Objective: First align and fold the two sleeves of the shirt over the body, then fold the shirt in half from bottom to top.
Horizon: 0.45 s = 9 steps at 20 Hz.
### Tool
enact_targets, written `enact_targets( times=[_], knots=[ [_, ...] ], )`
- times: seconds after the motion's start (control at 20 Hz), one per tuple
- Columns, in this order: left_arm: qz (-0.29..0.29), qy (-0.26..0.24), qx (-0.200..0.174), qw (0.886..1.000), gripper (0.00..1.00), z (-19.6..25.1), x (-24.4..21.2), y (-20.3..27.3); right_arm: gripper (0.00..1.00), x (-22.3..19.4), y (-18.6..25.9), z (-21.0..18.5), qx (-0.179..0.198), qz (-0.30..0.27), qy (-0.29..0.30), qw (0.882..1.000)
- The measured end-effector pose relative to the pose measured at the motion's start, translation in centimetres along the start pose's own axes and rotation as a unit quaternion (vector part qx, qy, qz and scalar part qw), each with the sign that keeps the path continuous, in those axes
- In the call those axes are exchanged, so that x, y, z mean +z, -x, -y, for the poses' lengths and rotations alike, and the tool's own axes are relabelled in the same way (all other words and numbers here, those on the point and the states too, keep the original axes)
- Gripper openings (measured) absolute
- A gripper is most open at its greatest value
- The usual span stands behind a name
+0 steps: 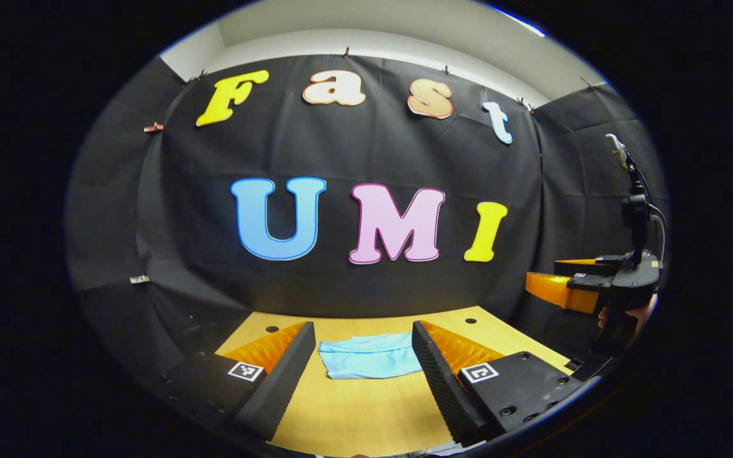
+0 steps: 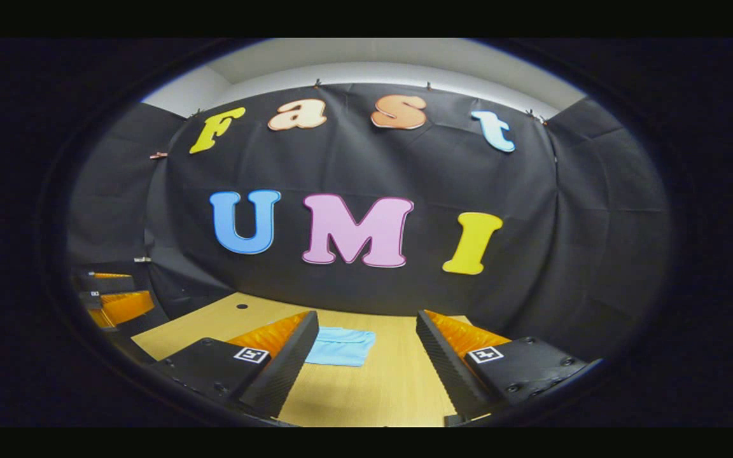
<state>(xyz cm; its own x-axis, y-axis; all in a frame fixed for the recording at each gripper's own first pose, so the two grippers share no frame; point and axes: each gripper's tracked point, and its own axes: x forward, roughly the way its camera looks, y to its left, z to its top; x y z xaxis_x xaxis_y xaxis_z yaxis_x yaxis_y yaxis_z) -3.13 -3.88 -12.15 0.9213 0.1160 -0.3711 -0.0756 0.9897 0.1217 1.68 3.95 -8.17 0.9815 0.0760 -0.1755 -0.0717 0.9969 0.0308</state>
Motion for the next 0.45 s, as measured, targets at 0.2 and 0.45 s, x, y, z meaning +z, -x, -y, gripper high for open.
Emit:
enact_targets(
  times=[0.2, 0.45],
  knots=[
    [0.049, -0.016, 0.015, 0.999, 0.97, 0.0, 3.1, 3.1, 0.95, 1.5, 2.3, -2.4, 0.029, 0.035, -0.020, 0.999],
    [0.035, -0.009, 0.039, 0.999, 0.96, -0.4, 2.6, 4.7, 0.97, 4.4, 1.8, -5.1, 0.048, 0.068, 0.004, 0.996]
  ],
)
